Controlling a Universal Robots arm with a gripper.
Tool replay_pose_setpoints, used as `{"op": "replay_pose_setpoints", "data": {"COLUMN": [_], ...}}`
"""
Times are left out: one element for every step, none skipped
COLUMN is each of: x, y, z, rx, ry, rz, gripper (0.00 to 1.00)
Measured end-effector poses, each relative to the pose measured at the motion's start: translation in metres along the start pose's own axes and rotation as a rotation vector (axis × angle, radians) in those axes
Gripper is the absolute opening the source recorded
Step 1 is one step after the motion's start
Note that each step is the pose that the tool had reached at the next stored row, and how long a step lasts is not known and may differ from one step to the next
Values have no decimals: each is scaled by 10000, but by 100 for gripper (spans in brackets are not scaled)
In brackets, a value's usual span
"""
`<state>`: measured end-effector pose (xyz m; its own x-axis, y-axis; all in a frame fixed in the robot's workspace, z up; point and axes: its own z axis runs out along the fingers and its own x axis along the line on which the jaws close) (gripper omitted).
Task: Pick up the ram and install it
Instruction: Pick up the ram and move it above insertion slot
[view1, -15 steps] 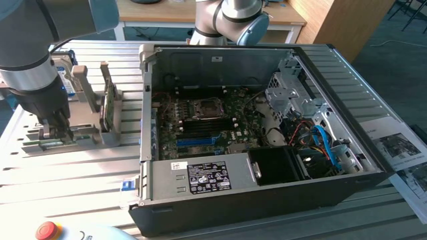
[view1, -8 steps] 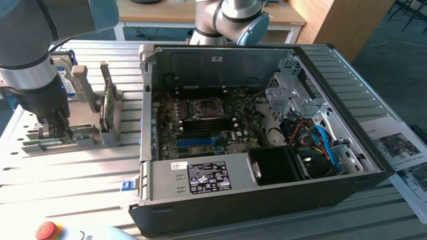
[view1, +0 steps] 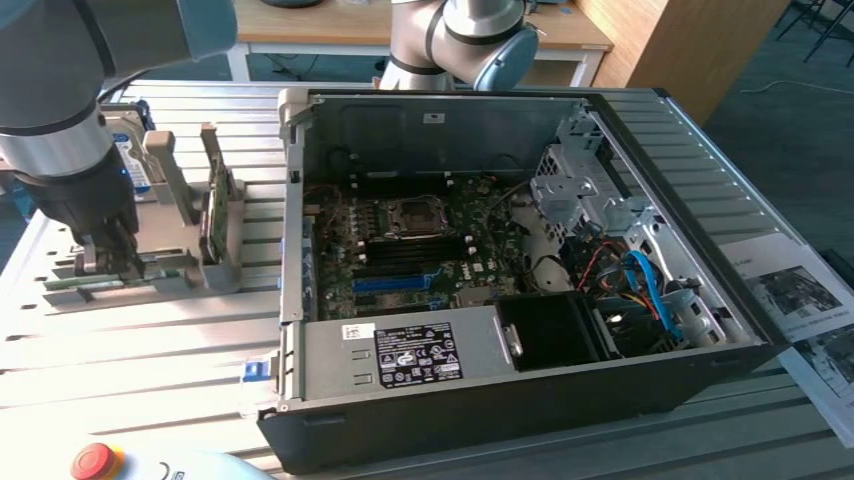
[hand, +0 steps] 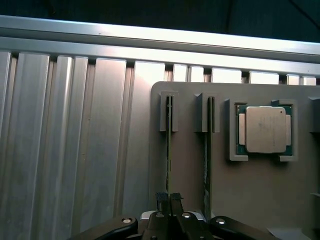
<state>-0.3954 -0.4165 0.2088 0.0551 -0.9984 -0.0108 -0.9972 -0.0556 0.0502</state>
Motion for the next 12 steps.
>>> {"op": "replay_pose_setpoints", "data": {"x": [0,0,-1,-1,0,-1,-1,0,-1,-1,-1,-1], "y": [0,1,1,1,1,2,2,3,3,4,4,5], "z": [-7,-12,-17,-23,-28,-36,-45,-56,-67,-79,-93,-106], "rx": [0,-1,-1,-3,-3,-5,-6,-8,-9,-10,-13,-16], "ry": [-1,-1,-2,-2,-3,-3,-4,-4,-4,-5,-6,-6], "rz": [5,12,21,32,42,54,65,73,82,89,96,102], "gripper": [12,12,12,12,12,12,12,12,12,12,12,12]}}
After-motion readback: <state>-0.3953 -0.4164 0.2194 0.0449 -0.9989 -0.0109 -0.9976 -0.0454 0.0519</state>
